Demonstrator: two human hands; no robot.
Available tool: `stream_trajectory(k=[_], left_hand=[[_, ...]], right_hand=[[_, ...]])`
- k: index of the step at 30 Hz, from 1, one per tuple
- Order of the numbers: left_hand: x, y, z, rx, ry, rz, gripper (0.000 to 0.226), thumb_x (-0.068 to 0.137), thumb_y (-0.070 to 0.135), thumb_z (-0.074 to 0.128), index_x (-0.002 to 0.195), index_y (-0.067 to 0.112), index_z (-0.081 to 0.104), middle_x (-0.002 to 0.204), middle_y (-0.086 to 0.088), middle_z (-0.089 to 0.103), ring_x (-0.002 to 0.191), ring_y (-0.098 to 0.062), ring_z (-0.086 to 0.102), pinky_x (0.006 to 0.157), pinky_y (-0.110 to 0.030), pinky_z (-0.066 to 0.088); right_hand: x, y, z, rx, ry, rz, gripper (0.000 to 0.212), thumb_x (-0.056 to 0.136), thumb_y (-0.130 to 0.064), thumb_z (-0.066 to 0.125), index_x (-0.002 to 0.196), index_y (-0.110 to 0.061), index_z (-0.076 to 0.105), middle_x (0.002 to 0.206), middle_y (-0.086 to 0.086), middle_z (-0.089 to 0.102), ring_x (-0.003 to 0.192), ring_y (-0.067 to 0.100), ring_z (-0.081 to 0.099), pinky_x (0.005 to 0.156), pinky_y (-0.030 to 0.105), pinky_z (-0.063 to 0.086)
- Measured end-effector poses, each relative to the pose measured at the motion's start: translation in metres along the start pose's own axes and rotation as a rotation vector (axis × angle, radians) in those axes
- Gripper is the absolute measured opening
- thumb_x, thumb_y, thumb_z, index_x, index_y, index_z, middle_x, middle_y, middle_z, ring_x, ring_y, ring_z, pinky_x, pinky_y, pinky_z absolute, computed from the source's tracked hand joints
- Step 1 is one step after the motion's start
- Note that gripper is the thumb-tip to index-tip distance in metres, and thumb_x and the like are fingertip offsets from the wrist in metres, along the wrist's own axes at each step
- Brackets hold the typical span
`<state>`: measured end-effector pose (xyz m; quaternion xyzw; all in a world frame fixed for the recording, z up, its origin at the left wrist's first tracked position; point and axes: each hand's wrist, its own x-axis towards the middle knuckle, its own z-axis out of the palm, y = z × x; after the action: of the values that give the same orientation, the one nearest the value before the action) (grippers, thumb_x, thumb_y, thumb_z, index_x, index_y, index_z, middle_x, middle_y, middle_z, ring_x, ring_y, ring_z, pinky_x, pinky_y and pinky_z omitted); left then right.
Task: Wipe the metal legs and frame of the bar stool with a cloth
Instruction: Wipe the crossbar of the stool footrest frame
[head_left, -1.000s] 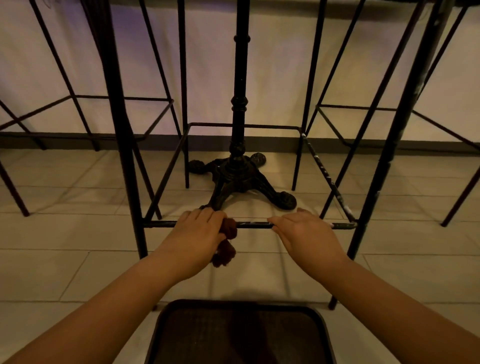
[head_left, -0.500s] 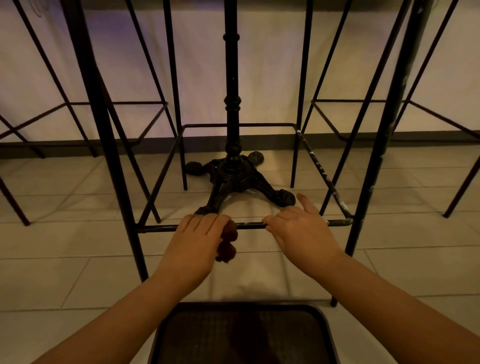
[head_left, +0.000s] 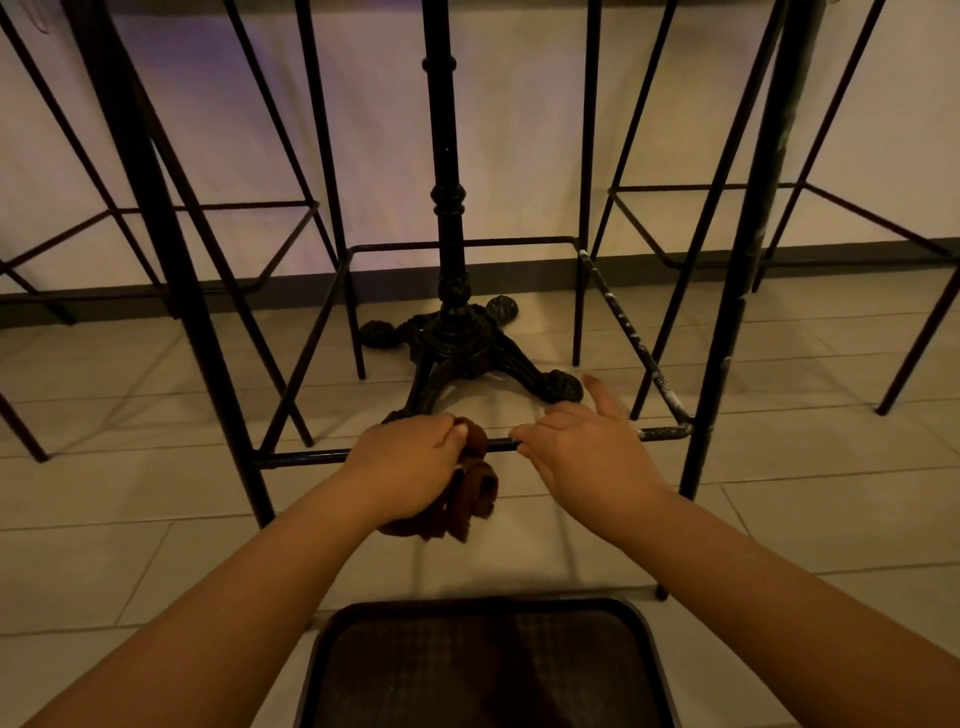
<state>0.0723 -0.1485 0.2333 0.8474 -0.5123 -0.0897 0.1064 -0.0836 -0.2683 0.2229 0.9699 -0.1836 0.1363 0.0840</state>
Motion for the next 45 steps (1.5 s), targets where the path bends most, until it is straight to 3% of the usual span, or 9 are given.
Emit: stream_trajectory(k=[7, 20, 24, 27, 30, 32, 34, 37, 45], left_hand=[[-0.024, 0.004, 0.012, 0.135, 0.247, 0.123, 0.028, 0.099, 0.033, 0.035, 0.121, 0.034, 0.051, 0.111, 0.011, 0.060, 0.104, -0.012, 0.055, 0.101, -0.032, 0.021], [0.000, 0.034, 0.001, -0.110, 0.017, 0.083, 0.029, 0.097, 0.042, 0.042, 0.118, 0.034, 0.060, 0.103, 0.006, 0.066, 0.096, -0.015, 0.060, 0.089, -0.035, 0.043], [-0.001, 0.024, -0.005, -0.215, -0.097, 0.073, 0.069, 0.092, 0.041, 0.053, 0.150, 0.031, 0.018, 0.126, 0.004, 0.059, 0.126, -0.021, 0.045, 0.113, -0.041, 0.028], [-0.003, 0.019, -0.012, -0.477, -0.220, 0.035, 0.108, 0.085, 0.028, 0.067, 0.145, 0.038, -0.022, 0.151, 0.001, 0.036, 0.142, -0.023, 0.025, 0.117, -0.047, 0.020], [-0.010, 0.008, -0.021, -0.653, -0.263, 0.077, 0.118, 0.084, 0.010, 0.067, 0.136, 0.045, -0.033, 0.160, 0.010, 0.003, 0.145, -0.012, 0.017, 0.115, -0.041, 0.030], [-0.017, -0.005, -0.028, -0.558, -0.212, 0.073, 0.111, 0.084, 0.011, 0.065, 0.142, 0.048, -0.021, 0.160, 0.012, 0.003, 0.145, -0.016, 0.015, 0.112, -0.041, 0.035], [-0.023, -0.021, -0.034, -0.259, -0.087, 0.029, 0.087, 0.085, 0.021, 0.064, 0.149, 0.042, 0.009, 0.156, 0.004, 0.025, 0.143, -0.021, 0.023, 0.116, -0.047, 0.025], [-0.031, -0.033, -0.040, 0.020, 0.025, -0.056, 0.041, 0.088, 0.030, 0.063, 0.127, 0.036, 0.055, 0.121, 0.005, 0.061, 0.118, -0.017, 0.052, 0.107, -0.038, 0.036], [-0.026, -0.031, -0.038, 0.214, 0.043, -0.069, 0.028, 0.092, 0.039, 0.055, 0.120, 0.039, 0.062, 0.106, 0.007, 0.067, 0.111, -0.020, 0.047, 0.088, -0.029, 0.038]], right_hand=[[0.001, 0.003, -0.006, 0.018, -0.079, -0.003, 0.029, 0.100, -0.029, 0.045, 0.126, -0.030, 0.058, 0.111, -0.004, 0.069, 0.120, 0.019, 0.052, 0.115, 0.049, -0.006], [-0.013, 0.009, -0.014, 0.182, -0.099, 0.054, 0.046, 0.101, -0.018, 0.037, 0.146, -0.026, 0.033, 0.140, -0.006, 0.053, 0.142, 0.016, 0.029, 0.118, 0.045, -0.004], [-0.016, 0.003, -0.018, 0.266, -0.024, 0.035, 0.046, 0.101, -0.022, 0.037, 0.146, -0.026, 0.035, 0.146, -0.006, 0.045, 0.143, 0.014, 0.026, 0.117, 0.040, -0.004], [-0.014, -0.005, -0.020, 0.317, 0.015, -0.042, 0.046, 0.097, -0.019, 0.044, 0.143, -0.022, 0.042, 0.146, -0.004, 0.047, 0.142, 0.016, 0.029, 0.116, 0.037, 0.001], [-0.009, -0.012, -0.019, 0.347, -0.004, -0.099, 0.044, 0.098, -0.024, 0.043, 0.142, -0.024, 0.044, 0.142, -0.007, 0.050, 0.142, 0.014, 0.028, 0.117, 0.033, 0.002], [-0.006, -0.015, -0.019, 0.323, -0.011, -0.097, 0.045, 0.099, -0.037, 0.039, 0.143, -0.028, 0.041, 0.136, -0.008, 0.055, 0.139, 0.014, 0.032, 0.117, 0.033, 0.005], [-0.002, -0.019, -0.019, 0.265, -0.018, -0.098, 0.048, 0.097, -0.047, 0.038, 0.143, -0.033, 0.039, 0.124, -0.008, 0.059, 0.131, 0.015, 0.040, 0.117, 0.036, 0.010], [0.006, -0.028, -0.019, 0.202, -0.030, -0.079, 0.050, 0.093, -0.054, 0.040, 0.138, -0.032, 0.046, 0.112, -0.005, 0.057, 0.116, 0.016, 0.046, 0.117, 0.038, 0.015], [0.033, -0.043, -0.022, 0.350, -0.133, 0.121, 0.030, 0.099, -0.041, 0.040, 0.105, -0.023, 0.063, 0.092, -0.004, 0.063, 0.090, 0.016, 0.059, 0.077, 0.029, 0.047]])
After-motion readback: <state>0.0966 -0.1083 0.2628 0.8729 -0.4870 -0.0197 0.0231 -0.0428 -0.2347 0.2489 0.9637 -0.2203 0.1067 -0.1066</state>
